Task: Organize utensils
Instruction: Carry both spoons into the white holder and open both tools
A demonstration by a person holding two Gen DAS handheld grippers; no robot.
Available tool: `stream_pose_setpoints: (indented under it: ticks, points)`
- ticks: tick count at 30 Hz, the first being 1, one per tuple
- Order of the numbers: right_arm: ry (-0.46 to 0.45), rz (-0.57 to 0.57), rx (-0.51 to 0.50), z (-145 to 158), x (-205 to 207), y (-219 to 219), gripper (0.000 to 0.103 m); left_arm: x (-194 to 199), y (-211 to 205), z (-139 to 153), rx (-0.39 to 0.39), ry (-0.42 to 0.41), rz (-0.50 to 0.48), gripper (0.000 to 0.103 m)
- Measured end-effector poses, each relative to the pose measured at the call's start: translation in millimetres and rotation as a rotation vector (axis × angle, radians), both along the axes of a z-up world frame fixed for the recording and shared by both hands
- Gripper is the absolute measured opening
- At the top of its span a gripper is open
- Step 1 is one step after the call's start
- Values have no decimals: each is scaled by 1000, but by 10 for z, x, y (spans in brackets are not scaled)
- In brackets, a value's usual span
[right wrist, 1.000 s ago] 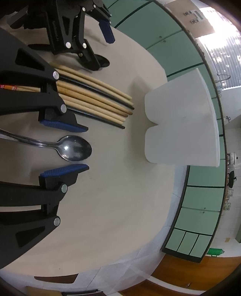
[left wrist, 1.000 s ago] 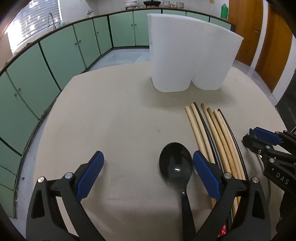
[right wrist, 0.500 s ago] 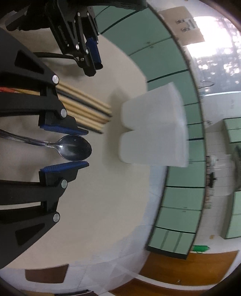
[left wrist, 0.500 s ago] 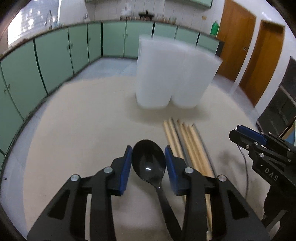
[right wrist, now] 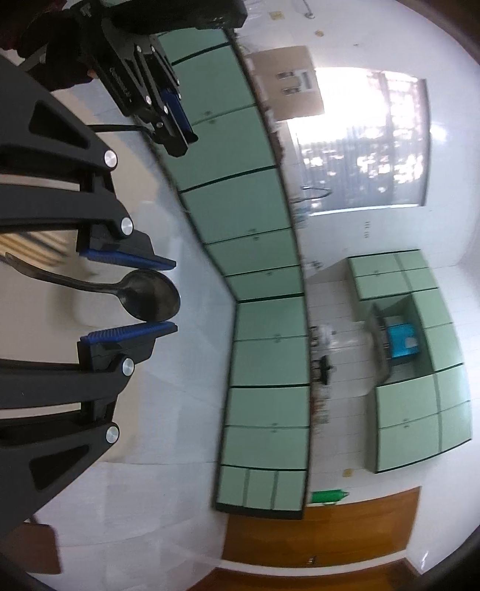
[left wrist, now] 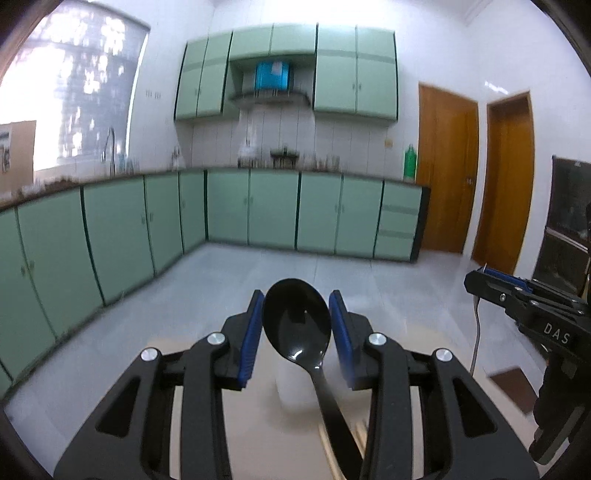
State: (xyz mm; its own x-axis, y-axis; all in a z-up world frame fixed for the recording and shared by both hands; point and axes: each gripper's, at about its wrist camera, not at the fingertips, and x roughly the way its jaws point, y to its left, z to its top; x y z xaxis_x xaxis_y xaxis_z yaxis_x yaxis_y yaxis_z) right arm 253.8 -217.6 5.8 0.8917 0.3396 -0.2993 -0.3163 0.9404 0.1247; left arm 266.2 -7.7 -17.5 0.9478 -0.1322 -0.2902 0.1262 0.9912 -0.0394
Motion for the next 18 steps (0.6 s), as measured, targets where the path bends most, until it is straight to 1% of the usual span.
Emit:
stream_pose_setpoints:
  ticks: [3,7,10,12,16,18]
  points:
    - [-34,-8,20,195,246,-5,28,335,-110,202,5,-63,6,35]
    - [-78,-49,-1,307,595,82,28,711,-226,269,29,-113,29,35]
    - [-90,-61,0,277,814,143,28,963,-250,203,26,-114,47,35]
    - [-96,-72,-17,244,927,187,28,1123,-295,112,33,-103,57,35]
    - [-80,-84,-62,97,1102,288,28,1283,-315,-75,54,-77,58,35]
    - [-52,-80,-72,-13,1160,317,28,1344,-321,-179,59,-55,53,35]
